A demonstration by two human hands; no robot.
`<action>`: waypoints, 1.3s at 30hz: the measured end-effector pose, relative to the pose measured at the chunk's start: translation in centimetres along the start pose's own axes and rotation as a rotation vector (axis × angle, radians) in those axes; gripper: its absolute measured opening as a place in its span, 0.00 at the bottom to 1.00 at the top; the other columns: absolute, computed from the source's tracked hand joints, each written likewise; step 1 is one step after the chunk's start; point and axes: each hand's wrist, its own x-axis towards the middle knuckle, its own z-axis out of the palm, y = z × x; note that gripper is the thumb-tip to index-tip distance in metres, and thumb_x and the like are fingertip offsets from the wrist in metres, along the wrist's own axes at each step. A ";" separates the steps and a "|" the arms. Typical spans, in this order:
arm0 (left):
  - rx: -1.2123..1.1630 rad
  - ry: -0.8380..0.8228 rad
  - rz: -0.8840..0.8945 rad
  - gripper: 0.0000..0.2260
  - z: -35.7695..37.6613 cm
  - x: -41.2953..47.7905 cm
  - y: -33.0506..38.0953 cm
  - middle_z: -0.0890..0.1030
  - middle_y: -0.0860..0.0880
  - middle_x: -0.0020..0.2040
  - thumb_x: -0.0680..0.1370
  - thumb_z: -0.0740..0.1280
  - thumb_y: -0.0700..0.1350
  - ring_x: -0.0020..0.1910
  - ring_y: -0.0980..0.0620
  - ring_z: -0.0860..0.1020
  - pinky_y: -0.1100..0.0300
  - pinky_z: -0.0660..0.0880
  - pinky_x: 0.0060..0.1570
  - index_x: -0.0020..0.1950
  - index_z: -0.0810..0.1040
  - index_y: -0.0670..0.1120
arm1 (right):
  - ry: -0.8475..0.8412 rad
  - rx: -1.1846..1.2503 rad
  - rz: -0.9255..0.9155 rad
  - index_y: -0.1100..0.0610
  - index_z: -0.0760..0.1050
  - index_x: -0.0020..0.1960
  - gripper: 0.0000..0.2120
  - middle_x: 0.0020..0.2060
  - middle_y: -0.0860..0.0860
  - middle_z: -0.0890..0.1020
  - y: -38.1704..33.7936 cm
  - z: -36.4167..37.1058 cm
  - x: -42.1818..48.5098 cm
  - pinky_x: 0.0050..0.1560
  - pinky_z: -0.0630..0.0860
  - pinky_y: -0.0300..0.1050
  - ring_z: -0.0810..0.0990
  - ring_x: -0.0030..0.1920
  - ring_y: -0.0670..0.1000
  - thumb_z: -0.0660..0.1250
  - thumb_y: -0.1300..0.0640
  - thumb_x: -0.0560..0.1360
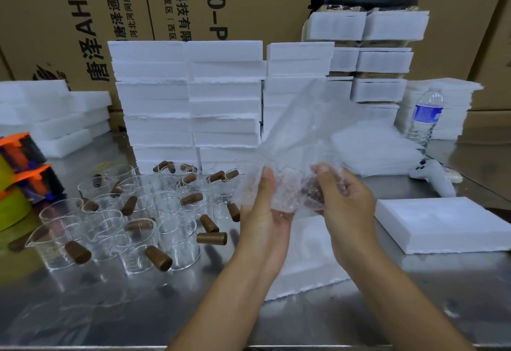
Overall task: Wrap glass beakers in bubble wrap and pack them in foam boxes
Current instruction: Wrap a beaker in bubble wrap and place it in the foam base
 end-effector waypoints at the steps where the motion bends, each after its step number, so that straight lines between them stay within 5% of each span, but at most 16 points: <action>1: 0.034 -0.013 0.005 0.40 -0.1 0.0 0.0 0.79 0.39 0.61 0.59 0.77 0.59 0.61 0.44 0.77 0.53 0.75 0.60 0.65 0.74 0.40 | 0.019 -0.010 0.006 0.53 0.79 0.37 0.10 0.29 0.46 0.80 0.0 0.0 0.2 0.36 0.79 0.40 0.79 0.33 0.44 0.67 0.54 0.76; 5: 0.236 -0.082 0.037 0.52 -1.2 0.4 0.5 0.84 0.47 0.52 0.42 0.80 0.64 0.51 0.49 0.82 0.60 0.80 0.41 0.61 0.73 0.44 | 0.057 -0.034 -0.003 0.54 0.77 0.37 0.10 0.31 0.48 0.80 0.0 -0.4 1.1 0.32 0.77 0.36 0.79 0.32 0.44 0.66 0.54 0.76; 8: 0.486 -0.132 0.065 0.53 -2.1 0.7 1.3 0.82 0.48 0.55 0.39 0.77 0.68 0.52 0.50 0.82 0.57 0.80 0.45 0.60 0.72 0.48 | 0.053 -0.067 -0.020 0.55 0.76 0.37 0.11 0.32 0.50 0.79 0.1 -0.7 1.2 0.36 0.77 0.40 0.78 0.34 0.46 0.66 0.54 0.77; 12: 0.733 -0.289 0.108 0.43 -2.9 0.7 2.7 0.81 0.55 0.56 0.50 0.81 0.61 0.54 0.58 0.80 0.65 0.78 0.46 0.62 0.70 0.56 | 0.016 -0.093 -0.082 0.57 0.76 0.39 0.09 0.26 0.44 0.78 -0.1 -0.8 0.7 0.30 0.73 0.31 0.76 0.28 0.41 0.66 0.56 0.76; 17: 0.825 -0.365 0.171 0.26 -2.8 0.3 3.1 0.80 0.62 0.56 0.65 0.75 0.54 0.55 0.62 0.79 0.69 0.75 0.49 0.61 0.72 0.61 | -0.072 -0.062 -0.141 0.50 0.77 0.47 0.07 0.31 0.42 0.82 -0.8 -1.1 0.3 0.32 0.75 0.31 0.79 0.31 0.40 0.65 0.61 0.77; 24: 0.823 -0.262 0.137 0.24 -3.2 0.3 2.7 0.80 0.61 0.58 0.67 0.72 0.53 0.58 0.61 0.77 0.63 0.73 0.55 0.61 0.71 0.63 | -0.110 -0.118 -0.181 0.44 0.81 0.44 0.07 0.36 0.43 0.84 -1.8 -1.9 0.8 0.44 0.77 0.34 0.81 0.40 0.41 0.65 0.50 0.76; 29: 0.916 -0.250 0.122 0.45 -3.3 -0.1 3.3 0.68 0.56 0.71 0.60 0.70 0.63 0.70 0.56 0.67 0.54 0.65 0.69 0.74 0.61 0.55 | -0.162 -0.100 -0.185 0.45 0.83 0.42 0.09 0.36 0.46 0.84 -2.3 -2.0 0.9 0.42 0.75 0.31 0.81 0.38 0.43 0.63 0.48 0.75; 36: 0.945 -0.282 0.125 0.23 -3.5 -0.4 3.5 0.75 0.74 0.55 0.65 0.73 0.55 0.53 0.80 0.69 0.81 0.68 0.48 0.56 0.68 0.68 | -0.175 -0.074 -0.165 0.45 0.83 0.41 0.09 0.35 0.46 0.84 -2.5 -2.0 1.1 0.44 0.77 0.34 0.82 0.39 0.43 0.66 0.53 0.75; 39: 0.931 -0.305 0.144 0.28 -3.4 -0.4 3.2 0.76 0.63 0.62 0.65 0.74 0.56 0.62 0.65 0.73 0.63 0.71 0.62 0.64 0.70 0.62 | -0.225 -0.084 -0.183 0.46 0.83 0.43 0.06 0.37 0.46 0.85 -2.6 -2.1 1.2 0.41 0.75 0.30 0.83 0.41 0.43 0.67 0.53 0.74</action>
